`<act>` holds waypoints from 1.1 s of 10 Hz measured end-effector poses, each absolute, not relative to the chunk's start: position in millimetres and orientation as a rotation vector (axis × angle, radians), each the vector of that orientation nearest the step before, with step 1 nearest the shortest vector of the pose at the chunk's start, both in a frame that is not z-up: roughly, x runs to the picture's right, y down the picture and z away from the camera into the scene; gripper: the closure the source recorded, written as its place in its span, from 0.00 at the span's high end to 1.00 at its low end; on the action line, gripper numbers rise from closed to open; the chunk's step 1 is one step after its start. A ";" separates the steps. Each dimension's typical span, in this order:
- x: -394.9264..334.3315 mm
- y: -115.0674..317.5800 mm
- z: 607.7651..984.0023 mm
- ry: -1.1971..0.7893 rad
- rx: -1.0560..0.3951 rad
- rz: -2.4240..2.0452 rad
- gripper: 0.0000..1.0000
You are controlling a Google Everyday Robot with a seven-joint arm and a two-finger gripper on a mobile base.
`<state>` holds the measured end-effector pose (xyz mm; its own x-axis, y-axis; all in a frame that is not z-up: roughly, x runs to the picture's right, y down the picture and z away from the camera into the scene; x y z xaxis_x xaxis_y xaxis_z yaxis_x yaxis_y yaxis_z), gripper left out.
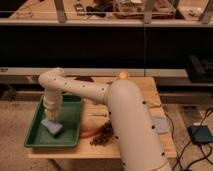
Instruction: Wipe tray with sponge
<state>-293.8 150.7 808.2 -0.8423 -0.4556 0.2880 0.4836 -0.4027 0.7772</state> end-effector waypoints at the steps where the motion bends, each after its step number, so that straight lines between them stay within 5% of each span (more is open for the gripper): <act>1: -284.9 158.1 807.3 -1.264 -0.057 -2.244 0.00; 11: -258.9 95.6 879.0 -1.151 -0.133 -2.065 0.00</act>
<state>-258.9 95.6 879.0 -0.7097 -0.5625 0.4241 0.6564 -0.3096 0.6879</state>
